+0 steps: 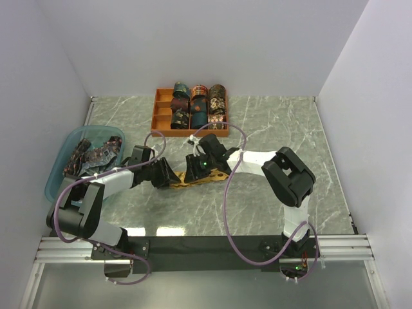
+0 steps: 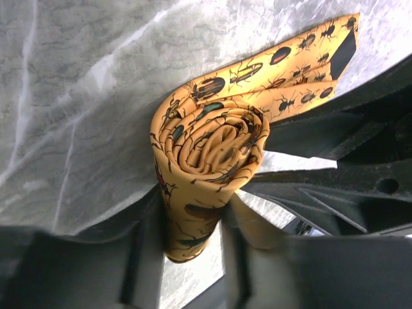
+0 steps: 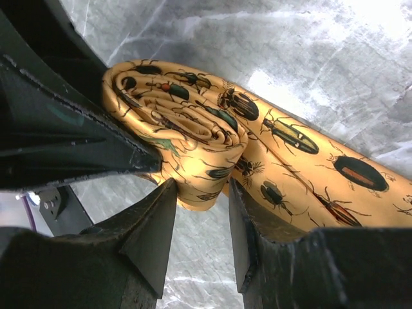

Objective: Roll the ties
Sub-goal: Roll the tie

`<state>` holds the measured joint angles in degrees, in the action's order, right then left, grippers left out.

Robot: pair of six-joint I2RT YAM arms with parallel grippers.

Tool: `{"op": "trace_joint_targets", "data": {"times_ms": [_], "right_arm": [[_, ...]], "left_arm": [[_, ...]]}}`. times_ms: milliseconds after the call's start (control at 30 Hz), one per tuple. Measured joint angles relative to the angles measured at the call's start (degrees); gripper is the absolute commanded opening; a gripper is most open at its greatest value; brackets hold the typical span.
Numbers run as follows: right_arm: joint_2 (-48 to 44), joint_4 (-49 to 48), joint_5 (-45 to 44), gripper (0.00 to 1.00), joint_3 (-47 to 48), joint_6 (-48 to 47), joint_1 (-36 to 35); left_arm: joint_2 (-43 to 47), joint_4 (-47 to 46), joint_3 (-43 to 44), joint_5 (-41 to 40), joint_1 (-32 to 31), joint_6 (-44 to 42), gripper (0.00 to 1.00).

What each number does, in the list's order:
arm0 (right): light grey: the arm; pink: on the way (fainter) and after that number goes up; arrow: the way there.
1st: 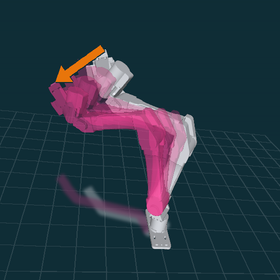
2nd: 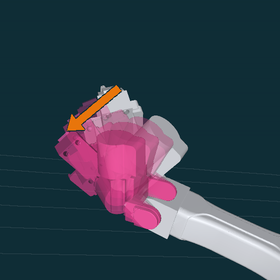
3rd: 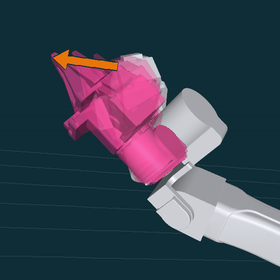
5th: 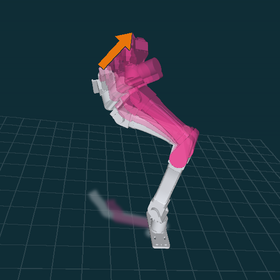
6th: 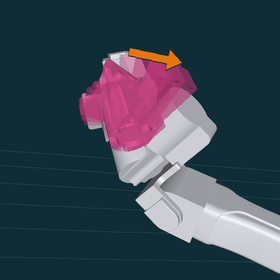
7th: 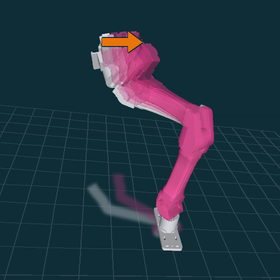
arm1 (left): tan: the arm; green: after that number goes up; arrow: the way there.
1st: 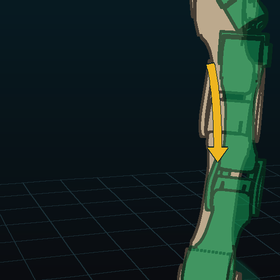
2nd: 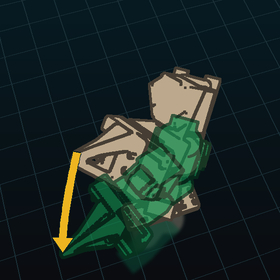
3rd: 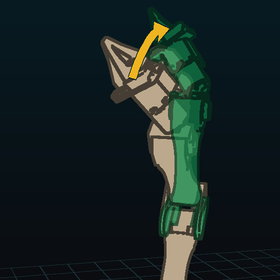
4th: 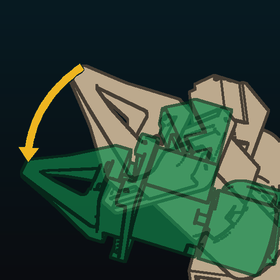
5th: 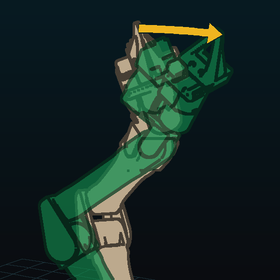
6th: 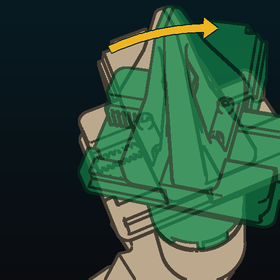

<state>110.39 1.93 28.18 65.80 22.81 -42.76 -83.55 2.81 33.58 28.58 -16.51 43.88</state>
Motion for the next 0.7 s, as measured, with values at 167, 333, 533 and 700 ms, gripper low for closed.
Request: {"op": "trace_joint_targets", "data": {"times_ms": [167,333,533,700], "right_arm": [[-1.29,-0.63,-1.31,0.48,-2.10,0.33,0.39],[-5.01,0.59,-5.18,0.48,-3.45,0.55,2.86],[-6.01,1.42,-8.63,0.48,-3.69,2.03,8.24],[-5.42,3.48,-9.31,0.48,-3.65,3.26,10.99]], "left_arm": [[0.00,0.02,0.15,0.04,-0.28,-0.07,0.12],[0.00,0.07,0.17,0.07,-0.35,0.00,0.04],[0.02,0.07,0.17,0.09,-0.35,0.00,0.03],[0.02,0.07,0.17,0.11,-0.35,0.00,0.02]]}}
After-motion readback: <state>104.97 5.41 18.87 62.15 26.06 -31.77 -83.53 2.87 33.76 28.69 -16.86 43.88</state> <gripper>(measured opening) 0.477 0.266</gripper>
